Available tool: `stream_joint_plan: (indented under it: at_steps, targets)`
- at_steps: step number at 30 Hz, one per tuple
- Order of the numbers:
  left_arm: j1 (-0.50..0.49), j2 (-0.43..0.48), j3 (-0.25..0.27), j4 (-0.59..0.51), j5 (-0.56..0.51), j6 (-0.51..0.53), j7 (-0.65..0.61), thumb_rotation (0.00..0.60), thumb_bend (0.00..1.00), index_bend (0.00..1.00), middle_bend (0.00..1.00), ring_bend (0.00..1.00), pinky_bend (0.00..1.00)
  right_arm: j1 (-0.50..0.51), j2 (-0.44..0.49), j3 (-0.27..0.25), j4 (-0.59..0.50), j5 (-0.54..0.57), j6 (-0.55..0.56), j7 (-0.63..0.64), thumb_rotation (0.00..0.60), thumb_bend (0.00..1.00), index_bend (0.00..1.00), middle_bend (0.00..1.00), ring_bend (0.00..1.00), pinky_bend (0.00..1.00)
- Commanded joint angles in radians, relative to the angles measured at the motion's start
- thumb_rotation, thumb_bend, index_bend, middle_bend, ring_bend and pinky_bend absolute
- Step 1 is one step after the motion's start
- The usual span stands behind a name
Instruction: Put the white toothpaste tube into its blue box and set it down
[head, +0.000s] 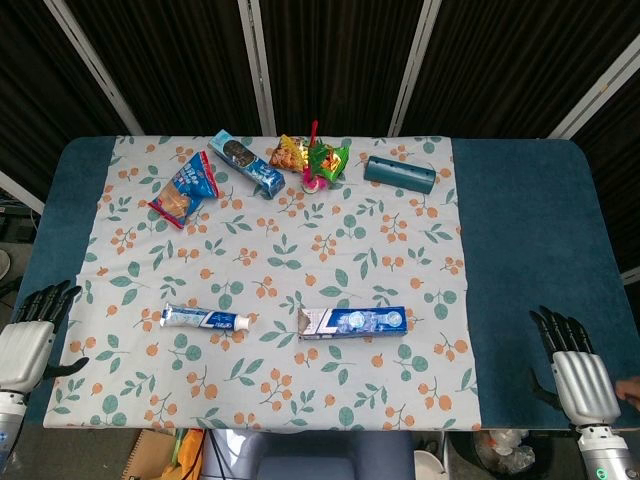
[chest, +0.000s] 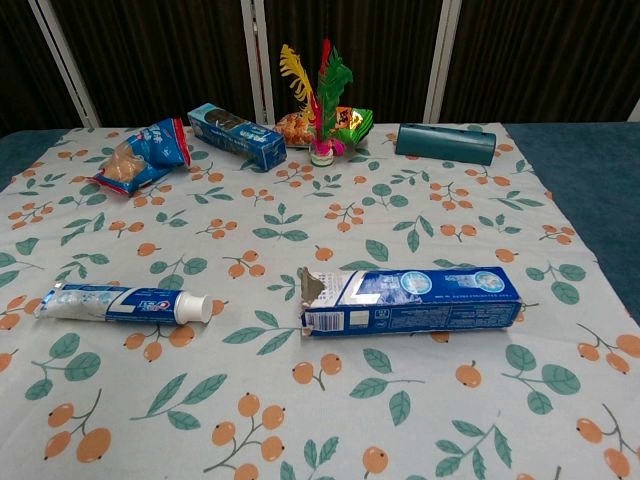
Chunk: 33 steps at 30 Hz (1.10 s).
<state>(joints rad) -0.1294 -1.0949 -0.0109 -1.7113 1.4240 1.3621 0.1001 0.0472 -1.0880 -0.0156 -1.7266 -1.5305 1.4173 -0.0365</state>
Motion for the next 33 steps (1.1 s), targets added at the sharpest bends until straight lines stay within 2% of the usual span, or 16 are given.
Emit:
stream_joint_plan:
  at_steps: [1,10,15,21,27,33]
  targets:
    - [0.002,0.002,0.000,0.000,0.001,0.002,-0.004,0.600,0.04,0.00,0.00,0.00,0.00,0.000,-0.002,0.000,0.002,-0.001,-0.001,-0.003,0.600,0.43,0.00,0.00,0.00,0.01]
    - [0.004,0.000,0.000,-0.001,0.007,0.010,-0.008,0.600,0.03,0.00,0.00,0.00,0.00,0.000,-0.006,0.014,-0.024,-0.009,0.024,0.013,0.600,0.41,0.00,0.00,0.00,0.01]
    - [0.007,-0.006,-0.007,0.004,0.012,0.027,-0.022,0.600,0.00,0.00,0.00,0.00,0.00,0.018,-0.030,0.037,-0.046,-0.028,0.036,-0.024,0.600,0.29,0.00,0.00,0.00,0.01]
    - [0.008,-0.011,-0.012,0.008,0.014,0.034,-0.037,0.600,0.00,0.00,0.00,0.00,0.00,0.051,-0.053,0.050,-0.090,-0.029,0.001,-0.086,0.600,0.20,0.00,0.00,0.00,0.01]
    - [0.007,-0.010,-0.009,0.006,0.011,0.027,-0.029,0.600,0.00,0.00,0.00,0.00,0.00,0.123,-0.143,0.073,-0.163,0.010,-0.100,-0.235,0.600,0.20,0.00,0.00,0.00,0.01]
    - [0.004,0.000,-0.010,-0.001,-0.008,0.009,-0.032,0.600,0.00,0.00,0.00,0.00,0.00,0.240,-0.324,0.137,-0.177,0.166,-0.240,-0.442,0.600,0.20,0.00,0.00,0.00,0.01]
